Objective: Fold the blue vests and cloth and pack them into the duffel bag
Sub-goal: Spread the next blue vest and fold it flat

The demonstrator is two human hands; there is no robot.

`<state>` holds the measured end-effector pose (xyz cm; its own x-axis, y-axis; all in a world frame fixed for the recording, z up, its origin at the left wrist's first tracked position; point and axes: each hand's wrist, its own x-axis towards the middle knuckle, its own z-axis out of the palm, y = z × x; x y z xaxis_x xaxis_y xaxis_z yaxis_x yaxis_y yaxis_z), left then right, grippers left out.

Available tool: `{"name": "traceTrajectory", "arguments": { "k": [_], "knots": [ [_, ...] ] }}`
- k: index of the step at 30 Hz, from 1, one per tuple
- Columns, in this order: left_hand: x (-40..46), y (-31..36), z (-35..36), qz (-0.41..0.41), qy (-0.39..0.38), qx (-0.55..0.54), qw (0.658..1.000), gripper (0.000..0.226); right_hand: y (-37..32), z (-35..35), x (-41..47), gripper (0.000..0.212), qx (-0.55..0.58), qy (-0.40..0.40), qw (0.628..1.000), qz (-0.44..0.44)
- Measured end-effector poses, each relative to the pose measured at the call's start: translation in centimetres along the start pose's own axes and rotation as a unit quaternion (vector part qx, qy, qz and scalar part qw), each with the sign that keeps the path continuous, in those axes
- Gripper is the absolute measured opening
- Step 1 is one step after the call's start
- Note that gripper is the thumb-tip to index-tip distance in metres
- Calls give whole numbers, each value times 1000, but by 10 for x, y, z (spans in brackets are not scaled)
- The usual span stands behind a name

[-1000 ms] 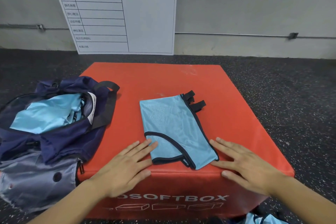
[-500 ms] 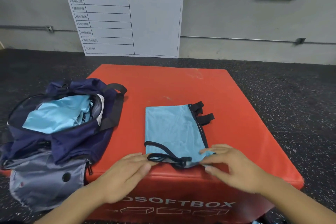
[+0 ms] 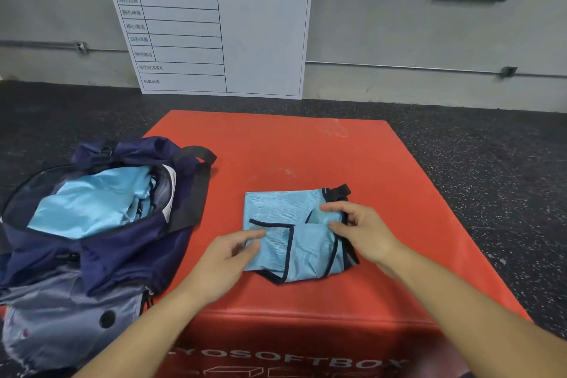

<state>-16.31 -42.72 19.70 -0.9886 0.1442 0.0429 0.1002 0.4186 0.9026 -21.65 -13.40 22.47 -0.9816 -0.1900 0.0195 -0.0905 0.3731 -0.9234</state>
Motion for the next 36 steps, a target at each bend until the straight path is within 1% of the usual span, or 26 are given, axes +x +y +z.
{"name": "traceTrajectory", "arguments": {
  "k": [2,3,5,6,8,10,11,12,14,15,16,18,20,22,26,27,30,32,33,36],
  "knots": [
    [7,-7,3,-11,-1,16,1000,22,1,3,3,33,-62,-22,998,16],
    [10,-9,4,-16,-1,28,999,22,3,4,4,31,-101,-29,994,22],
    [17,-15,5,-12,2,57,998,22,6,5,5,29,-134,-26,990,30],
    [20,-17,5,-7,1,66,998,21,6,5,4,26,-127,-21,991,35],
    [24,-18,2,-3,0,59,998,20,1,2,2,25,-79,-25,995,61],
    [28,-18,1,4,-5,44,999,20,-6,-3,-5,34,-24,-59,994,89],
    [29,-18,1,8,-9,45,999,20,-6,-5,-8,40,-22,-78,993,90],
    [31,-18,2,11,-13,46,999,21,-5,-6,-10,43,-40,-93,992,80],
    [34,-21,4,8,-16,51,999,24,2,-3,-11,34,-121,-102,985,62],
    [35,-22,5,7,-17,54,998,26,6,-1,-9,27,-146,-97,983,50],
    [36,-22,6,9,-14,58,998,28,8,2,-8,22,-146,-87,985,36],
    [36,-22,7,13,-6,65,998,32,6,6,-4,15,-95,-58,994,13],
    [34,-20,7,15,10,62,998,34,-2,8,1,8,-29,-30,999,8],
    [32,-18,5,12,35,52,998,33,-5,9,5,4,-14,-14,1000,12],
    [29,-17,1,-6,48,-1,999,34,-1,19,9,7,-85,-24,996,14],
    [29,-17,1,-12,46,-15,999,34,-2,22,9,8,-70,-38,997,9],
    [30,-19,2,-21,33,-43,998,30,-12,22,12,12,21,-61,998,2],
    [31,-19,3,-29,34,-44,998,29,-11,21,19,13,52,-39,998,23],
    [32,-19,3,-31,37,-38,998,28,-6,20,23,15,40,-18,998,36],
    [35,-18,4,-30,54,-31,998,28,13,17,34,19,-64,42,993,90]
  ]
}}
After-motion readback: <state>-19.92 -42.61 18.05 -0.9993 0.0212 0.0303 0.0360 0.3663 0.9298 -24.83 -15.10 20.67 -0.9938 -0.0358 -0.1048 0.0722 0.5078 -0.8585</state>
